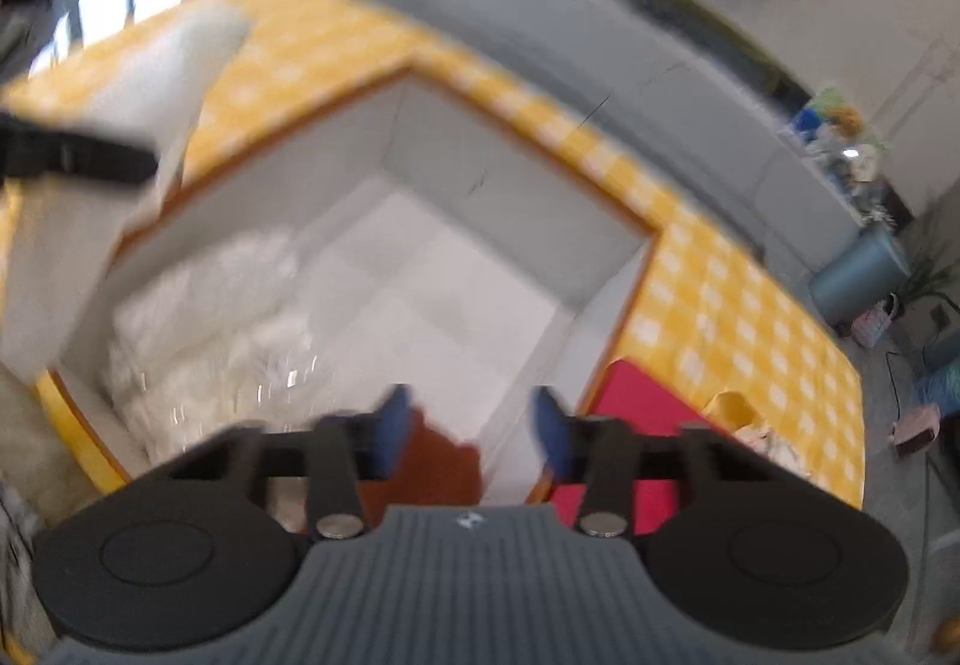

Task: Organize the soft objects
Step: 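Lower the brown sponge into the white bin and open the right gripper, then open the left gripper to drop the mesh bag into the bin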

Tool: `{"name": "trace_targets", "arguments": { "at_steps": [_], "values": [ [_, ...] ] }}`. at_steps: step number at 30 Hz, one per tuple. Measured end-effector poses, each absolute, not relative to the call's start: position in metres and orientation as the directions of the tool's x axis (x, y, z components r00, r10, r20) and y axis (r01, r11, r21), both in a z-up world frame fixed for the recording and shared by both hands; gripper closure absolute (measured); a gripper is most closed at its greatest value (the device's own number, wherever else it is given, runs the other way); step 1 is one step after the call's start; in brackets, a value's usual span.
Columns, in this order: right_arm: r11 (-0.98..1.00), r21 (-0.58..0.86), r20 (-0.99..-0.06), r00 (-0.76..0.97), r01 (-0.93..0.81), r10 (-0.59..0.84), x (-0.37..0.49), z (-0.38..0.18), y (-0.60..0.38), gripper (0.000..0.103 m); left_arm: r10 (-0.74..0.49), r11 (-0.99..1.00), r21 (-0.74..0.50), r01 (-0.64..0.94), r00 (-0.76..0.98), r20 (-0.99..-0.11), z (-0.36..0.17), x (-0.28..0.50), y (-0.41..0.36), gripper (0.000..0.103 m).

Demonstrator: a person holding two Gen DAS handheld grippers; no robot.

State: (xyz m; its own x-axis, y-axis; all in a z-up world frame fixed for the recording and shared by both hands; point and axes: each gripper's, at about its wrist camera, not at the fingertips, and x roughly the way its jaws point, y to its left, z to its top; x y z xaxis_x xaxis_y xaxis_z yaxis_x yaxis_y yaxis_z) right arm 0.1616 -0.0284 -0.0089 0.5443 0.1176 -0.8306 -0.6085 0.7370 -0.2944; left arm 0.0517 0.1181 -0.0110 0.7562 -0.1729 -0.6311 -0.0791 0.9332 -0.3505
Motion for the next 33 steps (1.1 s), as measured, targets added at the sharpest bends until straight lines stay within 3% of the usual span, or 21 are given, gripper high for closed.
{"name": "trace_targets", "arguments": {
  "at_steps": [1,3,6,13,14,16,18,21,24,27,30,33],
  "values": [
    [0.712,-0.291,-0.854,0.509,-0.639,0.108,0.164,-0.019,-0.023,0.081,-0.172,0.935,-0.346,-0.078,0.755,-0.633,-0.012,0.052,0.117,0.100],
    [0.672,-0.297,-0.885,0.460,-0.678,0.073,0.169,-0.040,-0.014,0.085,-0.168,0.938,-0.338,-0.075,0.756,-0.633,-0.013,0.053,0.116,0.100],
    [0.651,-0.285,-0.924,0.382,-0.704,0.009,0.180,-0.069,-0.009,0.086,-0.164,0.943,-0.326,-0.067,0.760,-0.629,-0.015,0.054,0.115,0.100],
    [0.622,-0.233,-0.940,0.336,-0.747,0.052,0.186,-0.073,-0.012,0.083,-0.146,0.956,-0.289,-0.055,0.764,-0.629,-0.021,0.059,0.108,0.100],
    [0.631,-0.219,-0.934,0.347,-0.744,0.085,0.186,-0.069,-0.017,0.082,-0.141,0.957,-0.284,-0.058,0.763,-0.631,-0.022,0.060,0.108,0.100],
    [0.636,-0.189,-0.912,0.374,-0.748,0.170,0.178,-0.058,-0.026,0.064,-0.124,0.964,-0.258,-0.063,0.753,-0.646,-0.023,0.063,0.105,0.100],
    [0.651,-0.201,-0.867,0.443,-0.732,0.230,0.168,-0.047,-0.037,0.054,-0.089,0.975,-0.209,-0.070,0.744,-0.662,-0.020,0.066,0.099,0.100],
    [0.685,-0.207,-0.795,0.528,-0.699,0.298,0.157,-0.034,-0.053,0.053,-0.069,0.980,-0.183,-0.073,0.743,-0.666,-0.015,0.073,0.092,0.100],
    [0.716,-0.117,-0.742,0.540,-0.689,0.398,0.151,-0.029,-0.072,0.053,-0.065,0.986,-0.156,-0.058,0.728,-0.682,-0.012,0.085,0.083,0.100],
    [0.725,-0.046,-0.696,0.543,-0.687,0.470,0.147,-0.031,-0.089,0.053,0.010,0.998,-0.041,-0.052,0.728,-0.685,-0.012,0.100,0.070,0.099],
    [0.721,-0.018,-0.684,0.535,-0.692,0.496,0.146,-0.033,-0.098,0.053,0.061,0.998,0.034,-0.052,0.717,-0.695,-0.017,0.118,0.060,0.099],
    [0.731,-0.022,-0.672,0.551,-0.682,0.494,0.149,-0.031,-0.098,0.053,0.055,0.998,0.031,-0.046,0.698,-0.714,-0.028,0.137,0.056,0.099]
  ]
}}
